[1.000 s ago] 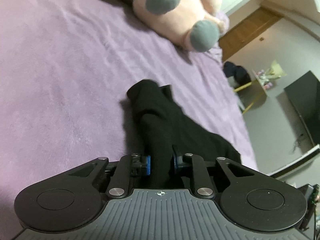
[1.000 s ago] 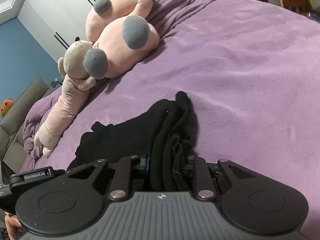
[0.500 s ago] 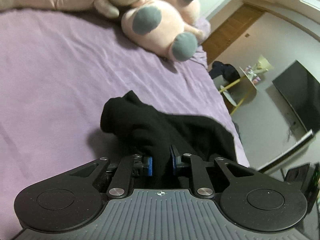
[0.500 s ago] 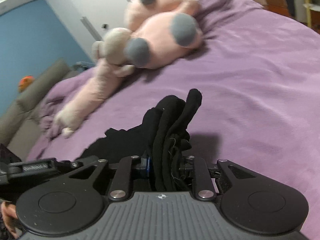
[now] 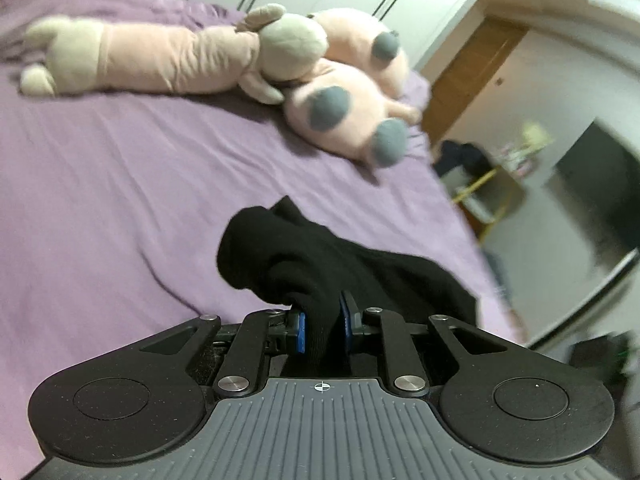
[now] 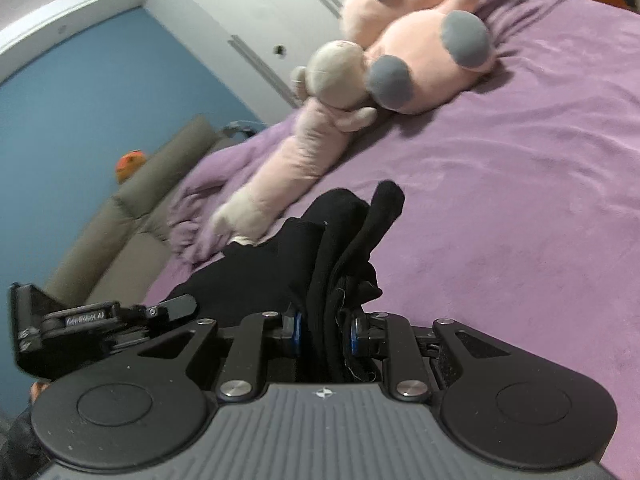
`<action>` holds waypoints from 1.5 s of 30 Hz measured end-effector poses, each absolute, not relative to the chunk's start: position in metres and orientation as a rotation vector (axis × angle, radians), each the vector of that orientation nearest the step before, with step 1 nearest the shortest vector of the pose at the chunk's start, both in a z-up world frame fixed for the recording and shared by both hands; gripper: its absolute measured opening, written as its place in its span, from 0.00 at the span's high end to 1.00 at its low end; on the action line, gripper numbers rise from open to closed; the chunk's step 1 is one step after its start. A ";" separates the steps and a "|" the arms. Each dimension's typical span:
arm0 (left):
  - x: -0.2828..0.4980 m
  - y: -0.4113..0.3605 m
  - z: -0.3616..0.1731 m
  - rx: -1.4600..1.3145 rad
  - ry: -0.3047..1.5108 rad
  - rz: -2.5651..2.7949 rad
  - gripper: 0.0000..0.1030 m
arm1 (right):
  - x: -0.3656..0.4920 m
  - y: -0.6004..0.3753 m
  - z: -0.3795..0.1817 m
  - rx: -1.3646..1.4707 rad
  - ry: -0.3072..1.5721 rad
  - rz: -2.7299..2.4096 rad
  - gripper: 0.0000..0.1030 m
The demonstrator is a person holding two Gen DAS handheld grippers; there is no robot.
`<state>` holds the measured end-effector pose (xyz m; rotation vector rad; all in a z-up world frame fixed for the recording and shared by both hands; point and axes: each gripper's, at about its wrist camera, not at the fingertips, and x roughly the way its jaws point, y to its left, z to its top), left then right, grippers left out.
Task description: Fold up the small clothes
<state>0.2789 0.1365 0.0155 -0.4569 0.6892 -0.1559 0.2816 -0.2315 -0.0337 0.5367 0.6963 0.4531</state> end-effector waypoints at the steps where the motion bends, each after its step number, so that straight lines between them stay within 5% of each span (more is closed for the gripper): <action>1: 0.289 0.129 0.008 -0.386 0.677 -0.134 0.80 | 0.288 -0.226 -0.037 0.496 0.685 0.430 0.81; 6: 0.307 0.111 -0.035 -0.224 0.743 0.028 0.60 | 0.299 -0.226 -0.062 0.393 0.763 0.258 0.62; 9: 0.278 0.123 -0.052 -0.276 0.756 -0.011 0.42 | 0.276 -0.239 -0.080 0.417 0.848 0.302 0.35; 16: 0.227 0.149 -0.081 -0.551 0.803 -0.084 0.40 | 0.226 -0.256 -0.104 0.681 0.880 0.404 0.36; 19: 0.231 0.142 -0.090 -0.658 0.837 -0.129 0.43 | 0.225 -0.235 -0.103 0.575 0.903 0.345 0.59; 21: 0.232 0.141 -0.091 -0.644 0.855 -0.088 0.67 | 0.224 -0.235 -0.101 0.595 0.916 0.329 0.75; 23: 0.230 0.147 -0.088 -0.693 0.846 -0.083 0.79 | 0.221 -0.246 -0.096 0.731 0.893 0.386 0.78; 26: 0.218 0.161 -0.076 -0.794 0.799 -0.124 0.81 | 0.214 -0.272 -0.106 1.025 0.837 0.456 0.78; 29: 0.213 0.163 -0.069 -0.718 0.841 -0.090 0.82 | 0.212 -0.269 -0.102 0.753 0.940 0.285 0.77; 32: 0.208 0.165 -0.065 -0.609 0.892 0.020 0.77 | 0.203 -0.260 -0.088 0.605 0.902 0.241 0.65; 38: 0.228 0.162 -0.054 -0.558 0.769 0.169 0.46 | 0.210 -0.221 -0.050 0.418 0.705 0.163 0.63; 45: 0.303 0.134 -0.060 -0.462 0.666 0.328 0.42 | 0.306 -0.154 -0.066 0.280 0.677 0.147 0.64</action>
